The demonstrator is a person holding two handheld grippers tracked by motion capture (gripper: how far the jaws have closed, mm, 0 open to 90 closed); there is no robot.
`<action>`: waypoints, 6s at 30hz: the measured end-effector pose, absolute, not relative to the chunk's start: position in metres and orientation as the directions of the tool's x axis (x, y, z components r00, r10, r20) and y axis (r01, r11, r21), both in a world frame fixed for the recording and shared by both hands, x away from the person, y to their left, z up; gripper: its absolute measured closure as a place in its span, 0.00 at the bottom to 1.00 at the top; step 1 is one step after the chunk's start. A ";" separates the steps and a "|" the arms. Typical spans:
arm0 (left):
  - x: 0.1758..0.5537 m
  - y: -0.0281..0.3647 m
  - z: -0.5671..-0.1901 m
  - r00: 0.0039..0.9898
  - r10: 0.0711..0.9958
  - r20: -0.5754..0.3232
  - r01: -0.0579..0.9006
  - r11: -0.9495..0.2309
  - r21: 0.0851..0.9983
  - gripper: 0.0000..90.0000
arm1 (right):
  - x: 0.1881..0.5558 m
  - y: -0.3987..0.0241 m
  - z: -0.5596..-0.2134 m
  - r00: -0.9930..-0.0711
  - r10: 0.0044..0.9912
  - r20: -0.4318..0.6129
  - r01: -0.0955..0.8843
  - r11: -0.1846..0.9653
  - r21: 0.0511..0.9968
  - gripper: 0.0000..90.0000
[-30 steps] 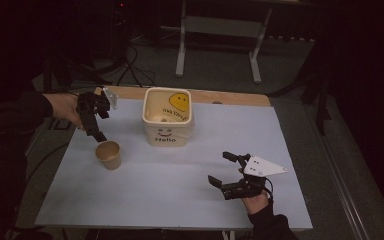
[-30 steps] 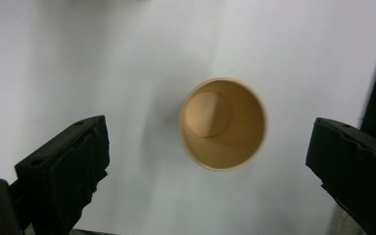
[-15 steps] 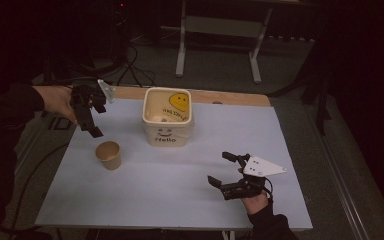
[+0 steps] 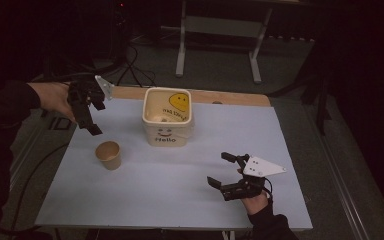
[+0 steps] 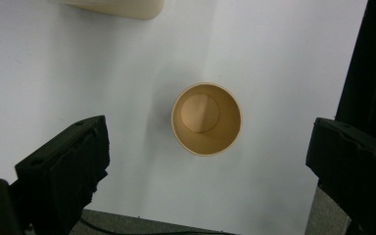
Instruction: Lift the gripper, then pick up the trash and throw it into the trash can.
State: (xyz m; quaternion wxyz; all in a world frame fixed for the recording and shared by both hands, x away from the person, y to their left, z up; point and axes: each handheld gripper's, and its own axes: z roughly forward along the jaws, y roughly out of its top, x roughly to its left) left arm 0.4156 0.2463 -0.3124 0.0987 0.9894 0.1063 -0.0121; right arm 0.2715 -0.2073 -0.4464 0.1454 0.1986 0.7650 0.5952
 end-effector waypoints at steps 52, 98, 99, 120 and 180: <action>0.393 0.245 -0.390 0.971 0.222 -0.083 0.235 -0.946 0.224 0.02 | 0.270 -0.207 -0.445 -0.890 0.457 0.013 0.128 0.223 0.966 0.11; 0.400 0.255 -0.462 0.954 0.278 -0.108 0.296 -0.931 0.215 0.20 | 0.271 -0.207 -0.447 -0.896 0.443 0.024 0.140 0.232 0.963 0.11; 0.400 0.254 -0.462 0.955 0.275 -0.110 0.293 -0.933 0.211 0.21 | 0.271 -0.207 -0.447 -0.896 0.443 0.024 0.140 0.232 0.963 0.11; 0.402 0.251 -0.440 0.959 0.250 -0.137 0.276 -0.934 0.226 0.28 | 0.272 -0.207 -0.447 -0.895 0.446 0.026 0.143 0.231 0.963 0.11; 0.411 0.224 -0.310 0.982 0.172 -0.079 0.188 -0.933 0.306 0.31 | 0.274 -0.207 -0.449 -0.895 0.446 0.035 0.153 0.232 0.961 0.11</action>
